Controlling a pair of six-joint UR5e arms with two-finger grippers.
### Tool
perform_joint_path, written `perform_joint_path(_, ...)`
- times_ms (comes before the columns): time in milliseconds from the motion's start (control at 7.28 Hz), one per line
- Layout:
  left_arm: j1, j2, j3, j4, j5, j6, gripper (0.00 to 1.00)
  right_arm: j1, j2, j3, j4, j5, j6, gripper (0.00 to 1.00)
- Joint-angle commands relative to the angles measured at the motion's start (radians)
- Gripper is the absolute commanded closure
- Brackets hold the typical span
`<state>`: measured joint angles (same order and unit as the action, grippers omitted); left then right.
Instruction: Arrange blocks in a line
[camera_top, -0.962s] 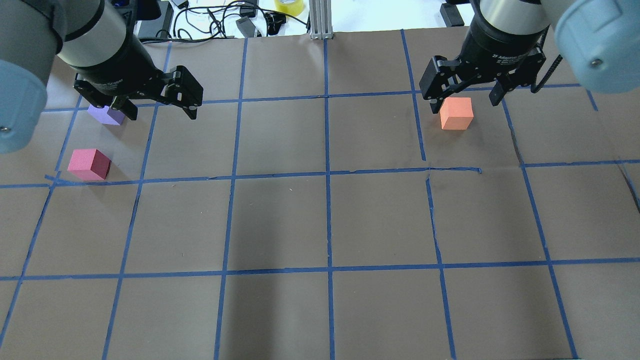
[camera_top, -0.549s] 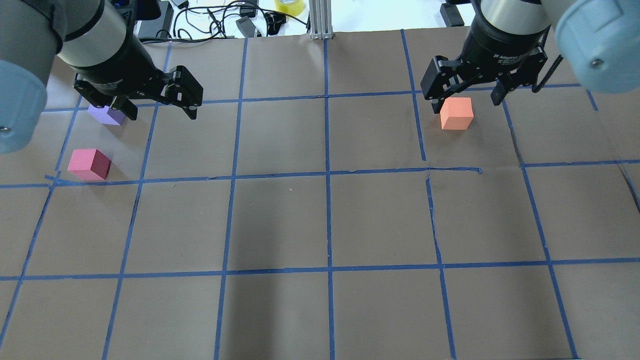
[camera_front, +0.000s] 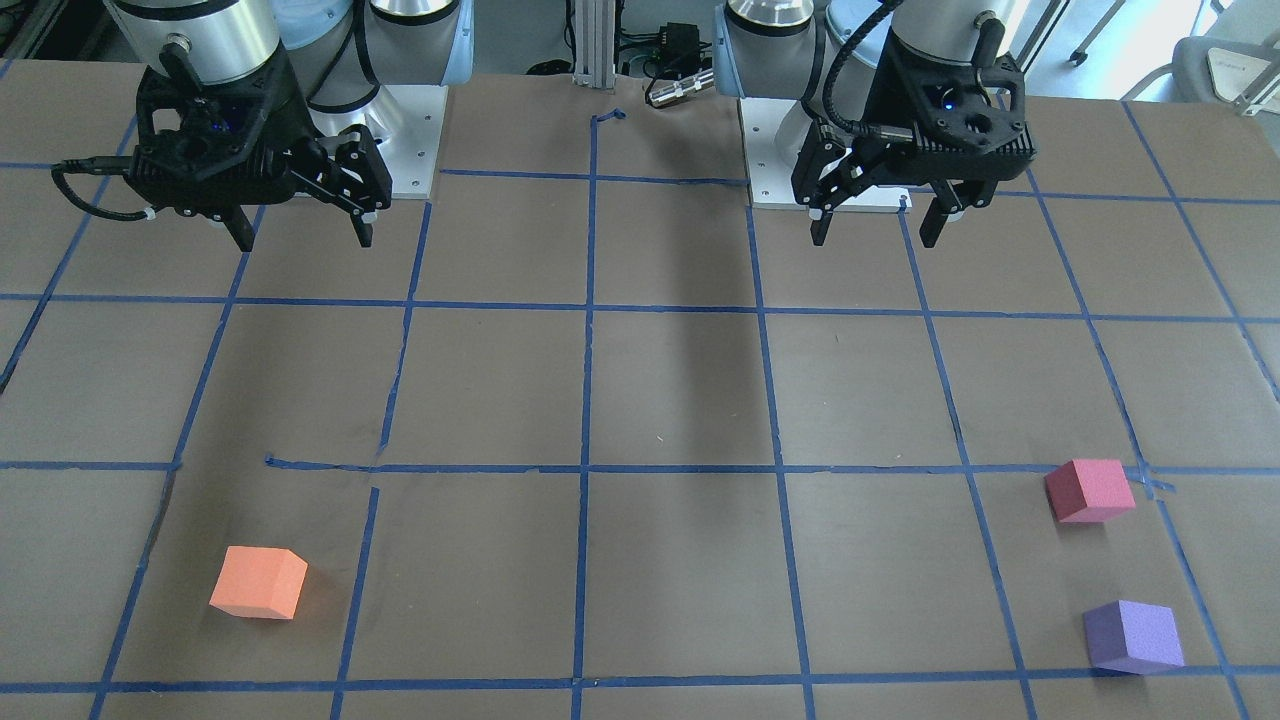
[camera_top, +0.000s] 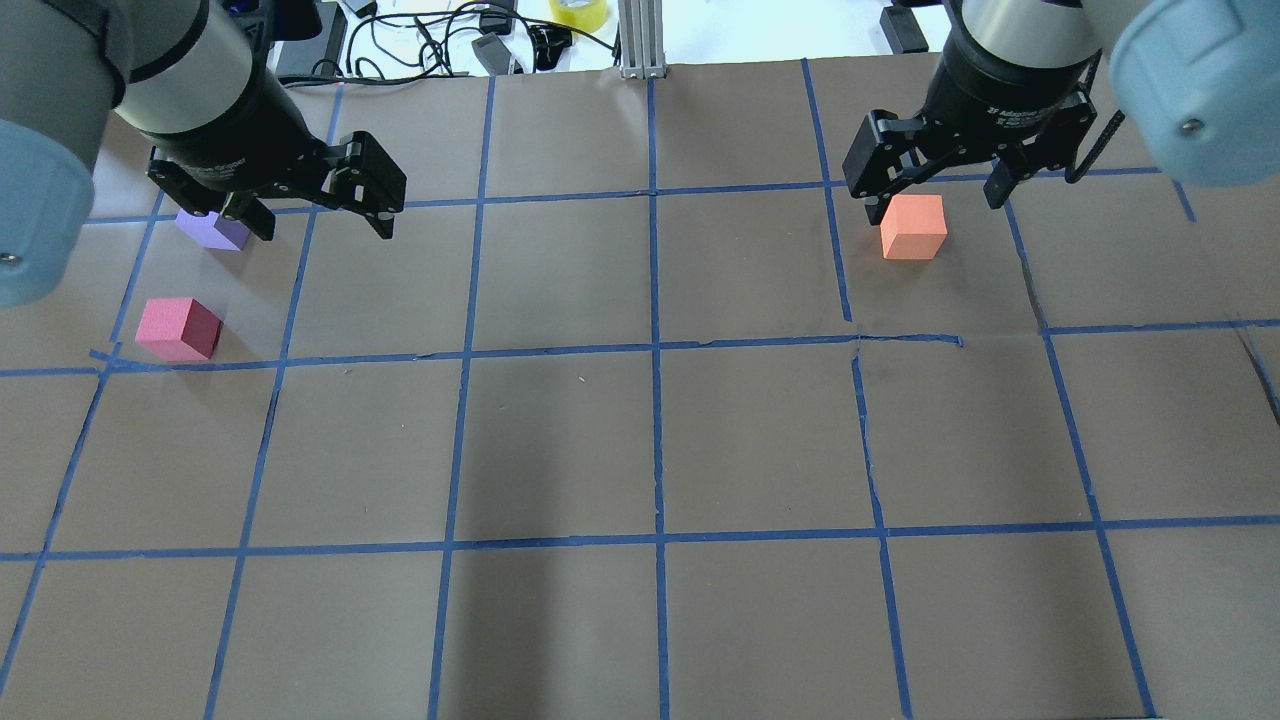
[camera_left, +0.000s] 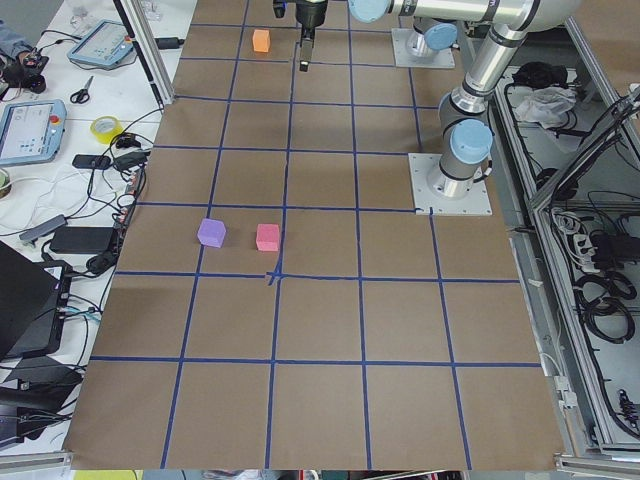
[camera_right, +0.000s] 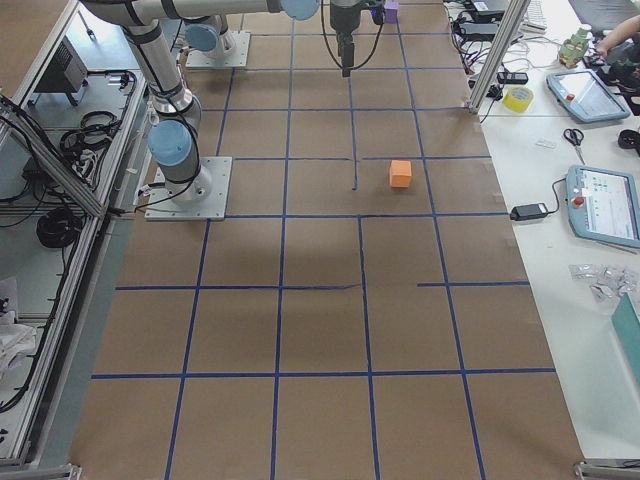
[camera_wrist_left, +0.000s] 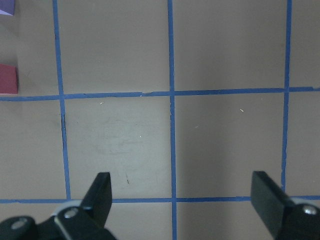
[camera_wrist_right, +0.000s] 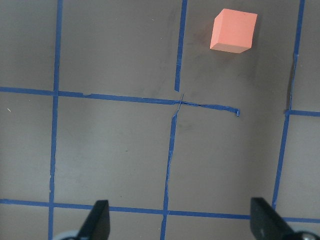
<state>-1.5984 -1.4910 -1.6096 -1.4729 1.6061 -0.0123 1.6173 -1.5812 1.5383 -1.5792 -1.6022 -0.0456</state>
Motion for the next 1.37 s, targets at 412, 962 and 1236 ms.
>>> perform_joint_path(412, -0.002, 0.006, -0.010, -0.003, 0.000, 0.002, 0.00, -0.005, 0.047, 0.008, -0.050, -0.087, -0.007, 0.00)
perform_joint_path(962, -0.003, 0.012, -0.019, -0.001, 0.002, 0.002, 0.00, -0.080, 0.154, 0.013, -0.238, -0.087, -0.105, 0.00)
perform_joint_path(1236, -0.002, 0.015, -0.023, 0.000, 0.002, 0.002, 0.00, -0.184, 0.199, 0.025, -0.251, -0.073, -0.090, 0.00)
